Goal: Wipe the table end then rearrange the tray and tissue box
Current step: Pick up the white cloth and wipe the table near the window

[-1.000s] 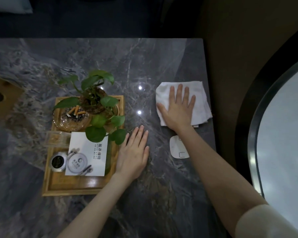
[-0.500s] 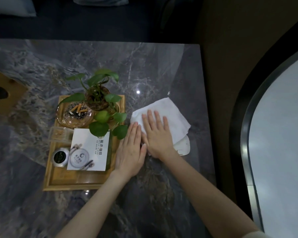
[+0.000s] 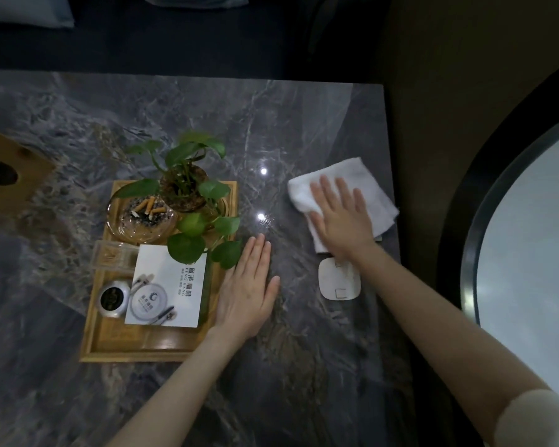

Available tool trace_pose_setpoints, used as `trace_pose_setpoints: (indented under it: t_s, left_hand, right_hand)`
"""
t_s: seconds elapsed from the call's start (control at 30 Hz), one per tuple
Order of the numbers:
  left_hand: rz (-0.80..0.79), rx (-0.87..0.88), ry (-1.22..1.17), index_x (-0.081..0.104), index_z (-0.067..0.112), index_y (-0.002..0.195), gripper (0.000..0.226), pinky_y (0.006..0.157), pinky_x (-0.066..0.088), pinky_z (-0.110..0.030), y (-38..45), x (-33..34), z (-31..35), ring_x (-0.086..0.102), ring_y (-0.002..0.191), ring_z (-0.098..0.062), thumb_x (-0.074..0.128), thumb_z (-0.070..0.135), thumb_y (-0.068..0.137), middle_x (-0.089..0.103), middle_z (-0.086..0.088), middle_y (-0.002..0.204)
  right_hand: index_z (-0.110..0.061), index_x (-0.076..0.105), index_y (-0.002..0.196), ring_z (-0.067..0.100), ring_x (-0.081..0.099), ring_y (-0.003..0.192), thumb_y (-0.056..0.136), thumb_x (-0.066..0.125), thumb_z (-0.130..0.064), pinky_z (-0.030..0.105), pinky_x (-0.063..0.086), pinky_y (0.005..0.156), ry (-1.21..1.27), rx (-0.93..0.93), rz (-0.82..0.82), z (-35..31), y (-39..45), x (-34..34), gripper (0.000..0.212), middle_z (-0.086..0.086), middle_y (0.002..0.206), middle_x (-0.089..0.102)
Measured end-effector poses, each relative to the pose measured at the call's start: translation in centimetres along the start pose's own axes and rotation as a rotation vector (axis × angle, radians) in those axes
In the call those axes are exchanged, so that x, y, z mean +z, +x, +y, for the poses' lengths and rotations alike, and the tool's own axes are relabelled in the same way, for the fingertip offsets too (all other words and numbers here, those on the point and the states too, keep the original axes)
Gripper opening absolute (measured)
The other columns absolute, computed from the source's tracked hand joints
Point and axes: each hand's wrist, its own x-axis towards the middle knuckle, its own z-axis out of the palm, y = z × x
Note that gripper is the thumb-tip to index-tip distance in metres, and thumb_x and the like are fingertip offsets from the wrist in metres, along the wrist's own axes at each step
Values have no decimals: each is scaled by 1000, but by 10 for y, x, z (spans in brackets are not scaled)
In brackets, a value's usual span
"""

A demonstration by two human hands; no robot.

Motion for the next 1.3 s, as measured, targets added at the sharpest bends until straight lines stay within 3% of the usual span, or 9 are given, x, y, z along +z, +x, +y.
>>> trace_pose_setpoints:
  t_s: [0.17,0.3,0.63,0.73,0.9,1.03,1.13,1.23,1.3]
  left_hand:
    - [-4,-20,-19,14,10,143,63,107,6,-27,1,0,1,2,139,-10,12,43,89,13,-3,154]
    - [-3,-16,-32,11,10,143,65,108,-1,-23,1,-2,2,-1,139,-10,12,43,88,11,-4,155]
    - [11,1,-64,9,7,143,69,113,-3,-26,-3,-6,1,-3,140,-12,11,50,89,4,-5,153]
    - [-10,17,-83,0,13,143,70,114,-8,-27,-8,-8,2,-9,140,-9,5,55,87,-8,2,151]
    - [4,-20,-109,2,16,143,72,114,-5,-31,-27,-16,5,-10,139,-5,-1,58,85,-9,7,149]
    - [-38,8,-117,6,18,144,84,114,-4,-29,-38,-21,2,-7,141,-8,-18,62,77,-5,6,152]
    - [-30,30,-161,17,17,143,88,114,1,-27,-43,-23,-1,2,140,-7,-19,63,76,9,2,155]
    - [-26,17,-235,26,17,141,93,113,5,-28,-48,-26,-4,9,139,-7,-16,66,75,19,0,154]
    - [-29,8,-280,30,16,140,86,113,8,-27,-52,-30,-2,15,140,-10,-5,66,80,24,-1,152]
  right_hand:
    - [-22,9,146,29,1,144,98,22,-37,48,1,116,65,156,44,9,14,-4,52,4,158,8]
    - [-19,16,146,33,4,144,99,23,-37,51,1,114,145,205,64,-23,15,0,51,5,157,14]
    - [-19,15,146,30,6,144,84,1,-42,49,1,115,84,-159,-41,-78,-27,17,68,7,157,14]
    - [-18,18,145,30,11,144,87,10,-38,49,8,115,32,-272,-83,-82,-47,21,63,7,156,18]
    - [-16,31,142,31,27,139,86,25,-36,52,24,110,24,-371,-130,-82,-72,21,59,6,150,34]
    - [-20,22,145,22,13,144,91,16,-41,42,8,115,143,-444,-164,-81,-100,20,58,1,155,21]
    - [-23,24,144,14,8,144,93,11,-51,34,-1,115,316,-386,-212,-81,-119,17,60,-4,155,20]
    - [-17,31,142,11,14,142,99,24,-37,35,2,118,484,-281,-293,-83,-133,8,48,-1,153,27]
    - [-13,39,138,14,23,139,99,32,-30,32,7,116,625,-103,-341,-83,-139,2,43,2,149,34]
